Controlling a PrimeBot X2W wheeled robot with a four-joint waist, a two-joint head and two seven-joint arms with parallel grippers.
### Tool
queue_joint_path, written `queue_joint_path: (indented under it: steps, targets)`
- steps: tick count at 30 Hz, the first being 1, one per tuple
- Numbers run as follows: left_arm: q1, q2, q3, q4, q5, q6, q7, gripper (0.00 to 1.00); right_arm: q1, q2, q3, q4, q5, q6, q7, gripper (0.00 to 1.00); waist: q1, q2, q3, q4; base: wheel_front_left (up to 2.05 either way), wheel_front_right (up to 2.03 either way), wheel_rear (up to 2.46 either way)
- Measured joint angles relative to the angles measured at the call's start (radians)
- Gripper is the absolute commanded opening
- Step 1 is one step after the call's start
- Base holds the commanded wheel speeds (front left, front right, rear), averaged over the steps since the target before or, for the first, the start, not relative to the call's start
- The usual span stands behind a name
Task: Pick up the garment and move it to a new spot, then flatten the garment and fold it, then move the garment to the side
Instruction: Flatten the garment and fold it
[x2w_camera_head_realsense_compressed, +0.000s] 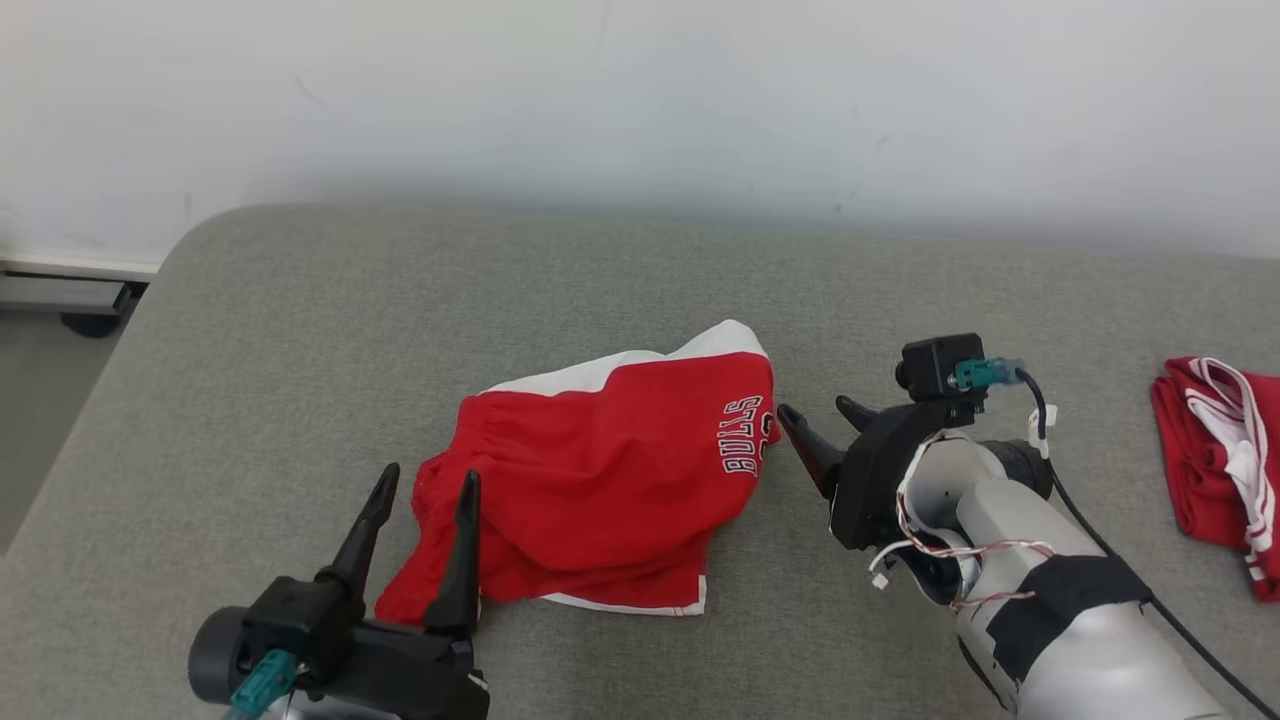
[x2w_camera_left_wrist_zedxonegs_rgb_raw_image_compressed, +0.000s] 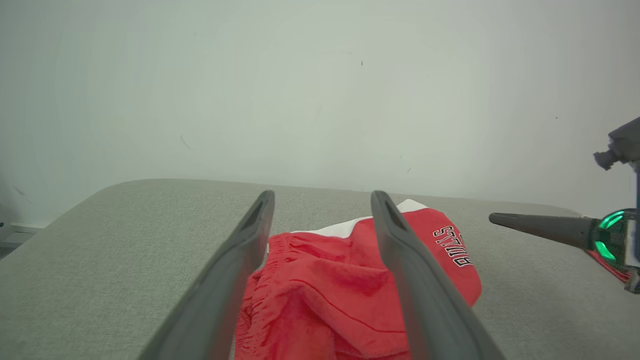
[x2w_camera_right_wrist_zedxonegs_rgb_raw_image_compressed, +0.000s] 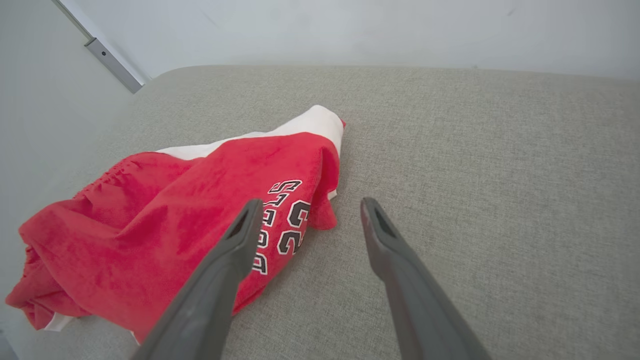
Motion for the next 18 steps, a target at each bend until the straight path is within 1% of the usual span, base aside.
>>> queue_joint_path:
  steps: [6, 11, 18]
  targets:
    - [-0.005, -0.015, -0.018, -0.001, 0.007, 0.000, 0.000, 1.00, -0.052, 0.005, 0.007, 0.099, 0.034, 0.004, 0.046, 1.00, 0.0000, 0.0000, 0.010, 0.033, 0.00, 0.00, 0.00]
    - [-0.007, -0.022, -0.023, -0.002, 0.013, 0.000, 0.000, 1.00, -0.077, 0.006, 0.010, 0.151, 0.065, 0.005, 0.067, 1.00, 0.0000, 0.0000, 0.020, 0.059, 0.00, 0.00, 0.00]
    - [-0.041, -0.030, -0.034, 0.000, 0.017, 0.000, 0.000, 1.00, -0.075, 0.005, 0.091, 0.142, 0.164, 0.005, 0.072, 1.00, 0.0000, 0.0000, 0.036, 0.086, 0.00, 0.00, 0.00]
